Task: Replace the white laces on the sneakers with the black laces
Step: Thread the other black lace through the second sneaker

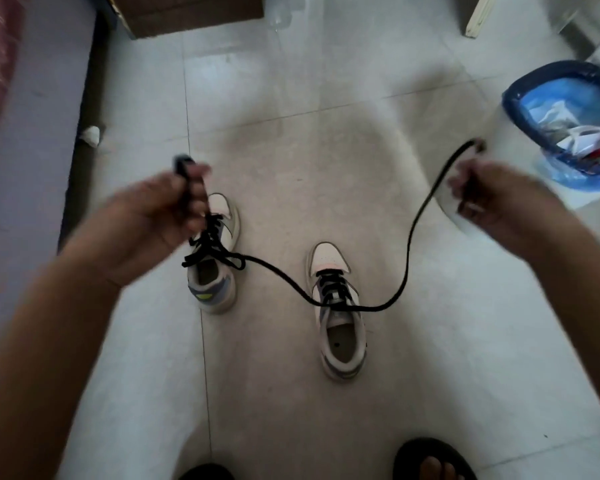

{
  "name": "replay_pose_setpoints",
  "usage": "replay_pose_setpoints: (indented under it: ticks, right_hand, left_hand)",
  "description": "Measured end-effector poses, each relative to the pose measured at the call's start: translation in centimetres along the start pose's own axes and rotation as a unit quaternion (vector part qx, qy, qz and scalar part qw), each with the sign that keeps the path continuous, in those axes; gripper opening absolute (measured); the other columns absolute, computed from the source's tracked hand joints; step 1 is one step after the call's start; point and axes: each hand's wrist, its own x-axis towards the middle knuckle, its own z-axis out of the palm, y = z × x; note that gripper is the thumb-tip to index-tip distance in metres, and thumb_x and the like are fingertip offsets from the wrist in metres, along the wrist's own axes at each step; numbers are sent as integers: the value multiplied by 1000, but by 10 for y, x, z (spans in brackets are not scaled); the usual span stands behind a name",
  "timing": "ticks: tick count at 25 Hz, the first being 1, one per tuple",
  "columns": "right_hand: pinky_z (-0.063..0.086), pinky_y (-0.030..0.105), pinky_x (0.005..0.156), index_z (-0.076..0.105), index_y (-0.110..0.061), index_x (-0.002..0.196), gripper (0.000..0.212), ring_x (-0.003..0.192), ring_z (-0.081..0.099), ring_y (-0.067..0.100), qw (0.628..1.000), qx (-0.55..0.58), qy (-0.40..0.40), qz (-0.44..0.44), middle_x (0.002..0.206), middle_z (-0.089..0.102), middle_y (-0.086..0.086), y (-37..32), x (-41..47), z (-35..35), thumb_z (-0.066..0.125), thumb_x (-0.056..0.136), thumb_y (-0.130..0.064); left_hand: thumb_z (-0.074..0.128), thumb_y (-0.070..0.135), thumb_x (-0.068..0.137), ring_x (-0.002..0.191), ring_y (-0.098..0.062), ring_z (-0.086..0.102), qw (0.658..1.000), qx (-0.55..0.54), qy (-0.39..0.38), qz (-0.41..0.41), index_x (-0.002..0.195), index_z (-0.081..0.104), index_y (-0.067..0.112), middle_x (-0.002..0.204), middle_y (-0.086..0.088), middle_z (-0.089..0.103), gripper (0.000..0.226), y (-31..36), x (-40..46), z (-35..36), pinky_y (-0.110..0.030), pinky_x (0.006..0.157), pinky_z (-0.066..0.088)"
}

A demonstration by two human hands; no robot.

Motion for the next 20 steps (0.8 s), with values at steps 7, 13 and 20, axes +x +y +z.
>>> replay_pose_setpoints:
  ticks: [7,13,20]
  right_hand:
    - [39,16,39,57,-11,81,17,47,48,8,926,-55,26,373,69,59,6,127,-38,23,50,96,-15]
    - [46,20,59,61,-15,84,11,68,61,9,944,-42,-1,328,78,68,0,148,-37,47,56,94,-16]
    - [57,20,64,59,-3,87,10,70,68,14,954,86,76,276,75,69,11,161,-42,42,55,89,6]
  left_hand:
    - [40,12,100,62,-12,45,935,151,120,-297,86,62,10,73,-4,53,26,-160,2,68,-21,53,35]
    - [48,13,98,58,-11,48,943,154,144,-257,85,61,10,70,-4,55,19,-187,21,67,-18,44,39]
    - [55,-10,88,65,-20,59,960,46,177,-213,83,57,0,76,-13,58,11,-191,18,60,-21,55,57]
